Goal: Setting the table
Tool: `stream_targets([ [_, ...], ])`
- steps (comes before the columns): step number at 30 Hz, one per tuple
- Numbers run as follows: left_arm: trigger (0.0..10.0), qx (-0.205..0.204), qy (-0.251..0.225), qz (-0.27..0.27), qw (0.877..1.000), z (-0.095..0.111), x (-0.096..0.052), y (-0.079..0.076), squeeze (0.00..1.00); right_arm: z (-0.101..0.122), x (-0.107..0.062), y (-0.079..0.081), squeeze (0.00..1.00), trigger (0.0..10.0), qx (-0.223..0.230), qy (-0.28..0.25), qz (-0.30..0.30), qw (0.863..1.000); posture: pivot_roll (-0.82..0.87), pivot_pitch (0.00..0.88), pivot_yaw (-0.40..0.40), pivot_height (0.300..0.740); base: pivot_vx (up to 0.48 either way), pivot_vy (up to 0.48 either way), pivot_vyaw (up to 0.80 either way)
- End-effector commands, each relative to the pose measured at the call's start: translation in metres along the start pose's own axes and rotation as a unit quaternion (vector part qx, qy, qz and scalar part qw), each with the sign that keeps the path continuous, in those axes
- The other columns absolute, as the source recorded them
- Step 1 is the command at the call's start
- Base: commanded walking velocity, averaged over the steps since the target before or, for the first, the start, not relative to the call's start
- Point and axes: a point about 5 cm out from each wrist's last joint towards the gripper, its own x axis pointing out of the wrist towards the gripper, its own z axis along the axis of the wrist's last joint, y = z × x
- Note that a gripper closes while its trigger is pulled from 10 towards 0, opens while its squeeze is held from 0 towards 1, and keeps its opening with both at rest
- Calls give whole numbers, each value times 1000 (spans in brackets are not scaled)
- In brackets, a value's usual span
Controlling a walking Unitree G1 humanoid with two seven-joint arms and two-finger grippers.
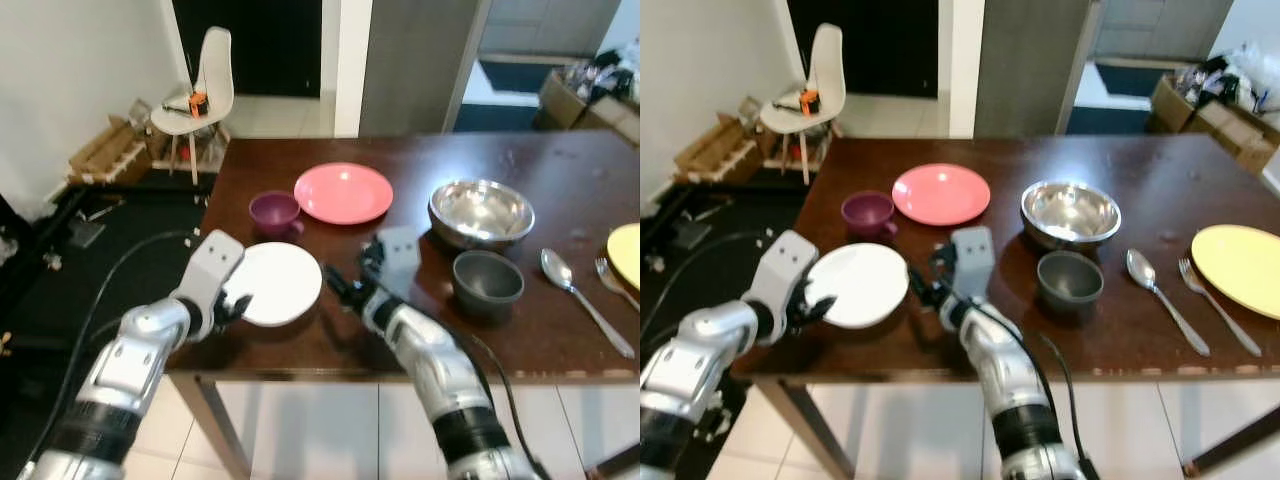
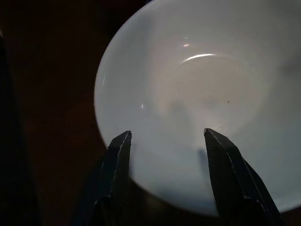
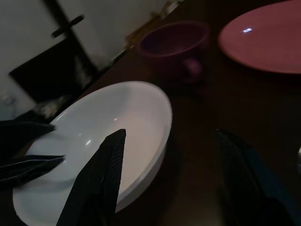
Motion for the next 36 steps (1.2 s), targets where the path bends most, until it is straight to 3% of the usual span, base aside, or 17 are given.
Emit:
stream_targets([
  [1,10000,-14,9,5,1000,-2,1,1,0,-8,1,1,0,10000,-1,22,11,1000,21,18,72,740,0,0,0],
  [4,10000,-16,5,1,1000,-1,1,-5,0,-8,5,-1,0,10000,6,34,26,999,34,31,61,740,0,0,0],
  [7,10000,-19,4,-7,1000,-2,-3,-12,0,-9,11,0,0,10000,43,51,53,996,52,51,50,740,0,0,0],
  [20,10000,-8,16,-29,999,-10,-17,-24,0,-13,27,7,0,10000,120,85,81,986,93,87,35,740,0,0,0],
  [28,10000,-3,14,-45,999,-8,-19,-33,0,0,36,16,0,10000,124,59,95,986,91,93,39,740,0,0,0],
  [31,10000,13,16,-79,997,-10,-22,-44,0,-5,36,17,0,10000,114,78,93,986,90,95,37,740,0,0,0],
  [36,10000,16,16,-77,997,-10,-24,-45,0,-19,33,14,0,10000,87,124,67,986,95,94,32,740,0,0,0],
])
